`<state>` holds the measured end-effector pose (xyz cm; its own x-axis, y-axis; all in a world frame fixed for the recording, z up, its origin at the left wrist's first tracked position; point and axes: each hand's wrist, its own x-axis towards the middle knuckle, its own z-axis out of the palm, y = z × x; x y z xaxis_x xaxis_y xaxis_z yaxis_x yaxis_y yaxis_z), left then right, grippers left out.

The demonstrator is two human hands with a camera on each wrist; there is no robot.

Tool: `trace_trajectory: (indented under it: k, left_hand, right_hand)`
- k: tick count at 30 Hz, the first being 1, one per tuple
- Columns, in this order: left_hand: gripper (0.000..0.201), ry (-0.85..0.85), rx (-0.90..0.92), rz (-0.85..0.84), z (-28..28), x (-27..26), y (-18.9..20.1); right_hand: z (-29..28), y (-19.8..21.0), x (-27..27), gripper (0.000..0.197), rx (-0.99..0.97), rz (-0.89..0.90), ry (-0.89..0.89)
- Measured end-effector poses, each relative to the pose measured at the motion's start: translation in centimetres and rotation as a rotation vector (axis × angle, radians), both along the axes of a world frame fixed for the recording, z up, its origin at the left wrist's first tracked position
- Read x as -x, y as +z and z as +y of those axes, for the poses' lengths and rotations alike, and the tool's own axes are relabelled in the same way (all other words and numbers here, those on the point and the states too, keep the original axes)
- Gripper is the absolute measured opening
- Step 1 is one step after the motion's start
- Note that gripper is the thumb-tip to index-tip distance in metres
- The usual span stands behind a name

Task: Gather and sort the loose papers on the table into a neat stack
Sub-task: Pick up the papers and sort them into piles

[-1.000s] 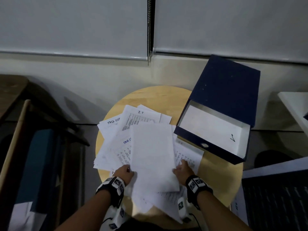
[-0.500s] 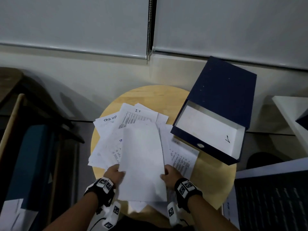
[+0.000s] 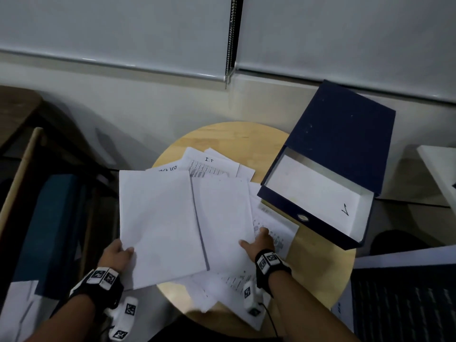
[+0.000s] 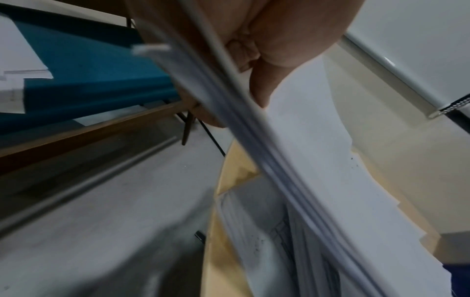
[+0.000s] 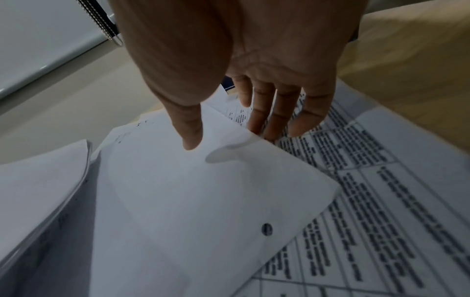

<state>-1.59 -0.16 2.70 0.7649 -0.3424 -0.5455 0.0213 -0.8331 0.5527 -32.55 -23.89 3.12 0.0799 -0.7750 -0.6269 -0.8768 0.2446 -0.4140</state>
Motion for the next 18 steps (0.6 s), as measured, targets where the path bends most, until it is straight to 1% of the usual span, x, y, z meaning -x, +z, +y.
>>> trace_trajectory:
  k: [2,3,4,7,8,9,11,13,14,15,17,18]
  left_hand:
    - [0.017,0.011,-0.009,0.022,0.4,0.5,0.3]
    - [0.018,0.016,0.001,0.033,0.3,0.9,0.8]
    - [0.018,0.009,0.009,0.047,0.1,1.3,1.2]
    - [0.012,-0.061,-0.008,0.114,-0.9,2.2,1.2]
    - [0.007,-0.101,-0.018,0.136,-1.5,2.4,0.7]
    - [0.007,-0.135,-0.017,0.146,-2.3,2.7,0.4]
    - [0.010,-0.190,-0.008,0.146,-4.0,3.6,0.0]
    - [0.027,-0.229,-0.050,0.098,-6.0,5.2,1.5]
    - [0.031,-0.237,-0.090,0.081,-6.9,5.9,1.9]
    - [0.029,-0.252,-0.127,0.061,-7.6,6.3,2.2]
    - [0.014,-0.303,-0.171,0.050,-8.9,7.2,3.2]
    - [0.016,-0.308,-0.177,0.048,-9.2,7.4,3.2]
  right_hand:
    - [0.0,-0.4,-0.7,0.089,-0.017,0.034,-0.021]
    - [0.1,-0.5,-1.0,0.082,-0.026,0.041,-0.019]
    - [0.2,-0.7,-1.2,0.069,-0.023,0.040,-0.004]
    - [0.9,-0.8,-1.8,0.012,0.034,0.012,0.098]
    - [1.3,-0.6,-1.9,0.005,0.048,-0.004,0.137]
    - [1.6,-0.5,-1.9,0.012,0.056,-0.015,0.164]
    - [2.0,-0.4,-1.6,0.017,0.025,-0.038,0.180]
    - [2.2,-0.4,-0.9,0.016,-0.028,-0.040,0.186]
    - [2.2,-0.4,-0.5,0.016,-0.051,-0.040,0.192]
    - [2.1,-0.5,-0.1,0.017,-0.070,-0.040,0.187]
    - [2.1,-0.4,0.5,0.011,-0.101,-0.096,0.138]
    - [2.1,-0.3,0.6,0.010,-0.117,-0.129,0.115]
